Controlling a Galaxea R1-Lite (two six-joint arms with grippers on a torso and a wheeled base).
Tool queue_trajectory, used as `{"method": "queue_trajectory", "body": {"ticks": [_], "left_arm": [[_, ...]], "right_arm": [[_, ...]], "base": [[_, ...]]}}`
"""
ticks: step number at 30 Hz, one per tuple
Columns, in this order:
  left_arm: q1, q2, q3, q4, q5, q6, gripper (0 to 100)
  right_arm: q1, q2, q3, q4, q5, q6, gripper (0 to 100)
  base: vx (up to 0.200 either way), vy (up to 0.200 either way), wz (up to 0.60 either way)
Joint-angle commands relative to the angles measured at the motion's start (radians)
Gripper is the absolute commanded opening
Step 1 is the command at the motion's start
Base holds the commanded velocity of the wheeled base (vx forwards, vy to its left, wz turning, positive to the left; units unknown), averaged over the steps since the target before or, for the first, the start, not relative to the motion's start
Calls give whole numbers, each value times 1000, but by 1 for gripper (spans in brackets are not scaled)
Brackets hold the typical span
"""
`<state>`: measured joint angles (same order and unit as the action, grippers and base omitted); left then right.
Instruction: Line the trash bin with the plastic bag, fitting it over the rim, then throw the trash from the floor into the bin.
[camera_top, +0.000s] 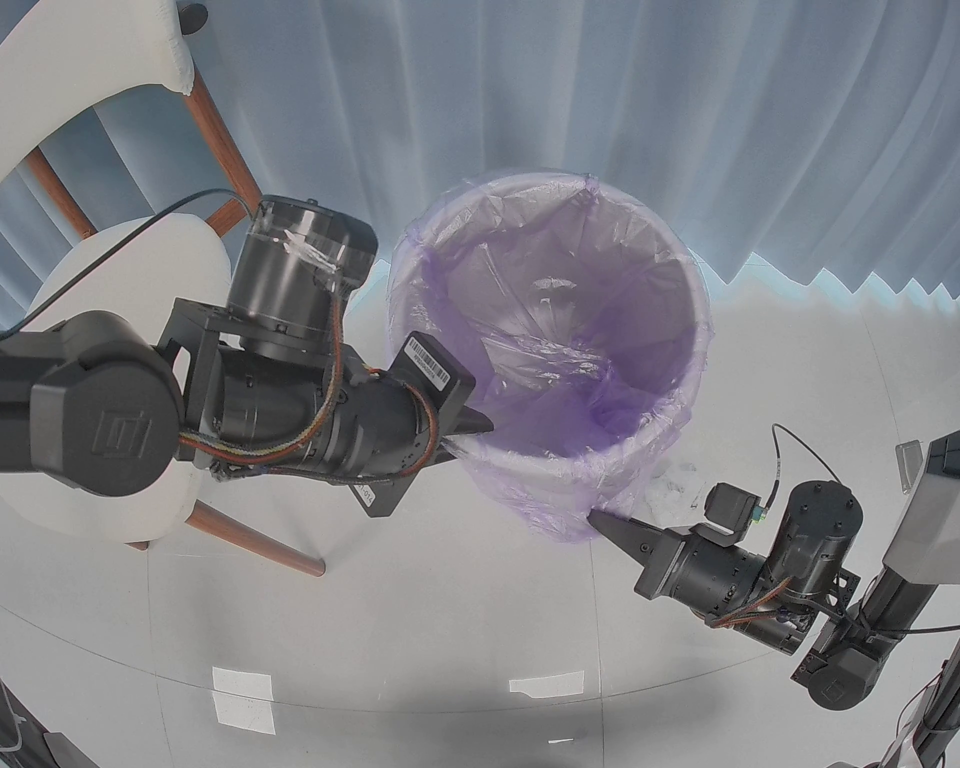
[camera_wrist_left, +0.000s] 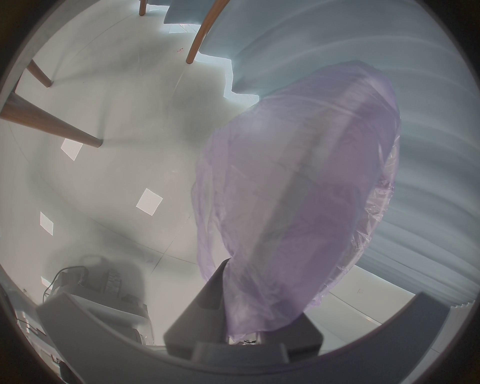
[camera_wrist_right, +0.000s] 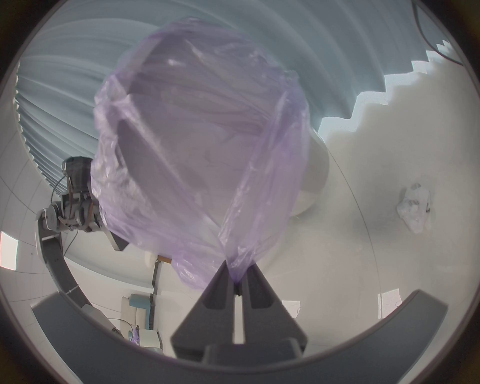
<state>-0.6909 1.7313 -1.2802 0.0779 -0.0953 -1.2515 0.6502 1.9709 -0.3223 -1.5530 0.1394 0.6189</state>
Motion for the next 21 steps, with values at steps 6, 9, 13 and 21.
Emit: {"method": "queue_trajectory", "body": {"ticks": [6, 9, 13, 21], "left_arm": [[-1, -18, -19, 46, -7, -3, 0], [-4, -27, -19, 71, -26, -16, 0], [-4, -45, -19, 111, -43, -23, 0], [-1, -36, -19, 125, -41, -20, 0]], "right_arm": [[-6, 54, 0, -16, -6, -4, 0], [-24, 75, -23, -18, -7, -4, 0], [-66, 108, -67, -16, -47, 2, 0], [-80, 97, -38, -18, -64, 5, 100]], "base": [[0, 0, 0], [0, 0, 0], [0, 0, 0], [0, 0, 0]]}}
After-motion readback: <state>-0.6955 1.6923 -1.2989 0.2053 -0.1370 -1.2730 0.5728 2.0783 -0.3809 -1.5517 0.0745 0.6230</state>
